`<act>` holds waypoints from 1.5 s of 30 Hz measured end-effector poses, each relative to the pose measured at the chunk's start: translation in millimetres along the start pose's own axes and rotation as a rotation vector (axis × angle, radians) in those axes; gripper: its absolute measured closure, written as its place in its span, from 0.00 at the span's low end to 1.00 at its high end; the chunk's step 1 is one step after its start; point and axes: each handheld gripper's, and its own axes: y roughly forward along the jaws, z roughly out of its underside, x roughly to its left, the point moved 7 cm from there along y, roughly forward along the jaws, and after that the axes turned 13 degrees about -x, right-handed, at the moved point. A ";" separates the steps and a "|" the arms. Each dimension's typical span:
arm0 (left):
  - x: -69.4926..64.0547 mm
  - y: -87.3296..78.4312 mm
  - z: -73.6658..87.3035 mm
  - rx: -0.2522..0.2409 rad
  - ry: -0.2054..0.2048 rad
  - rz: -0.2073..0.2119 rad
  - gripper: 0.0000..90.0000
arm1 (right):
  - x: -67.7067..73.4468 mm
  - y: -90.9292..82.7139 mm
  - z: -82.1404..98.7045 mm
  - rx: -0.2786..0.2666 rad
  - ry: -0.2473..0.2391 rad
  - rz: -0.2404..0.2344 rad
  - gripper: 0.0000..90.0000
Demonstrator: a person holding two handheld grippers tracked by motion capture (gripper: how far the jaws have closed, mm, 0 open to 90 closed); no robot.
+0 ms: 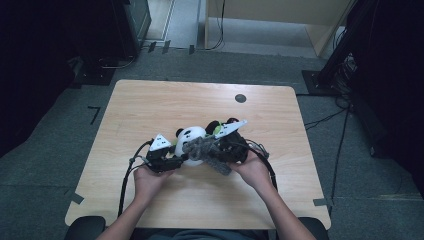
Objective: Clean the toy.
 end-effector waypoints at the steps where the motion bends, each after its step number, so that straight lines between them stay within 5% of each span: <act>1: 0.0 0.0 0.0 0.000 0.001 0.000 0.52 | -2.3 -2.8 1.4 -0.002 0.008 0.002 0.89; 20: -3.0 1.0 0.3 0.002 0.032 0.005 0.51 | -42.8 -34.1 3.6 -0.081 0.121 0.092 0.89; 35: -2.4 1.9 1.1 0.003 0.030 0.000 0.51 | -79.4 -54.9 19.0 -0.080 0.205 0.203 0.89; 38: -2.3 2.0 0.7 0.000 0.023 0.003 0.50 | -81.6 -58.9 18.2 -0.098 0.213 0.205 0.89; 39: -2.1 2.0 0.6 -0.002 0.021 0.004 0.50 | -79.1 -63.2 11.8 -0.144 0.220 0.181 0.89; 45: -2.1 2.3 0.1 -0.007 0.018 0.004 0.50 | -64.3 -65.7 -10.1 -0.182 0.175 0.154 0.89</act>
